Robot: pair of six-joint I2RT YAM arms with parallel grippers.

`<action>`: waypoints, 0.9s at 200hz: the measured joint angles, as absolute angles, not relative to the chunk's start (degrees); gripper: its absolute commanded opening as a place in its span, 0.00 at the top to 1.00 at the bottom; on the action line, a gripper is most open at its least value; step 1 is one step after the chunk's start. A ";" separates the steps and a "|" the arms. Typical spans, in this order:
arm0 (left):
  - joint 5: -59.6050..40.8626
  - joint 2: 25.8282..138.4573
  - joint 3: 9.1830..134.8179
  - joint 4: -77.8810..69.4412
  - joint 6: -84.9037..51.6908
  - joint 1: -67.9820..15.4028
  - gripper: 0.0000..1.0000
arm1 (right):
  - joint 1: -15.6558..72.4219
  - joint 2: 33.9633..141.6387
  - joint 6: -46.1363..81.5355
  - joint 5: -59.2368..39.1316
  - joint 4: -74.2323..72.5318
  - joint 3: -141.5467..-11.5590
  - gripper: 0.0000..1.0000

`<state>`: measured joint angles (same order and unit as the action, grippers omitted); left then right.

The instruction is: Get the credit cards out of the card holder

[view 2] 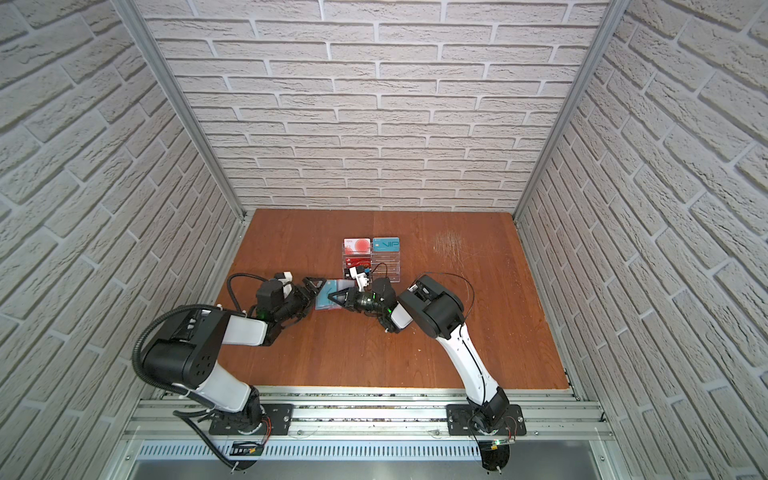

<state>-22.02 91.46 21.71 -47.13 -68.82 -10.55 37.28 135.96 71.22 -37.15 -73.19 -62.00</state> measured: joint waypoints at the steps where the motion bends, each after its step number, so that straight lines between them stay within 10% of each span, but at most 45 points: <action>1: -22.04 91.46 21.71 -47.13 -68.82 -10.55 0.02 | 37.28 135.96 71.20 -37.15 -73.19 -62.00 0.84; 180: -22.24 91.83 21.71 -47.72 -68.82 -10.50 0.02 | 36.18 135.96 72.29 -37.17 -75.83 -60.60 0.83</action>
